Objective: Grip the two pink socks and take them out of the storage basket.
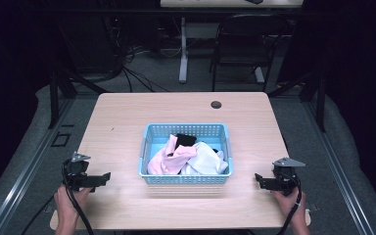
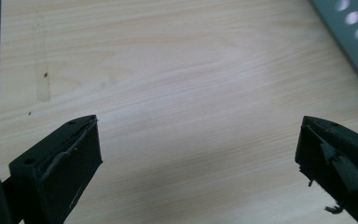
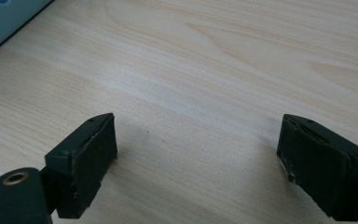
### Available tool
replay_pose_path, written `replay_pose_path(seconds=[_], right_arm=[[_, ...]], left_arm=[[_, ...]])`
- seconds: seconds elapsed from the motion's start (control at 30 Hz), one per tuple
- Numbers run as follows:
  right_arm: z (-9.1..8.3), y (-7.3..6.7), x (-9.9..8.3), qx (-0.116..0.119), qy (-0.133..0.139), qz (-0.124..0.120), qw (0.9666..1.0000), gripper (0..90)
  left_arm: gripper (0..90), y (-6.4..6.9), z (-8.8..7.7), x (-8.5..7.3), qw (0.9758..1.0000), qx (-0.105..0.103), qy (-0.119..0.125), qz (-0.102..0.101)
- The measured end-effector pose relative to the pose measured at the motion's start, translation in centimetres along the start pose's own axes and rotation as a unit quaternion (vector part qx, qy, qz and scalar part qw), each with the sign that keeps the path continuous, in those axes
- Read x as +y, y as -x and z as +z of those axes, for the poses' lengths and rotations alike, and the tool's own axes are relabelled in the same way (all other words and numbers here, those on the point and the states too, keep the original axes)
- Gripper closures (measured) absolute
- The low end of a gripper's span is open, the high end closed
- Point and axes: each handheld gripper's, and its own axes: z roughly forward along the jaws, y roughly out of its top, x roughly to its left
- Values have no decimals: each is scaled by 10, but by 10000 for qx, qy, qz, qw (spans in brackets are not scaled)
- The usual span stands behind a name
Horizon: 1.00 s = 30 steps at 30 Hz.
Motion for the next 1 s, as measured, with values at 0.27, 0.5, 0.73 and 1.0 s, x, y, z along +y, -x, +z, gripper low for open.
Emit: replay_pose_path(seconds=[0.27,0.5,0.73,1.0], right_arm=[[0,0,0,2,-12,-12,10000,121],[0,0,0,0,-6,-8,10000,122],[0,0,0,-1,-4,-8,10000,123],[0,0,0,-2,-5,-8,10000,123]], left_arm=[[2,17,-23,34,9988,-328,-158,336],[2,30,-33,59,9965,-576,-287,533],[2,51,-40,87,9930,-678,-328,908],[2,77,-33,111,9852,-915,-589,1321]])
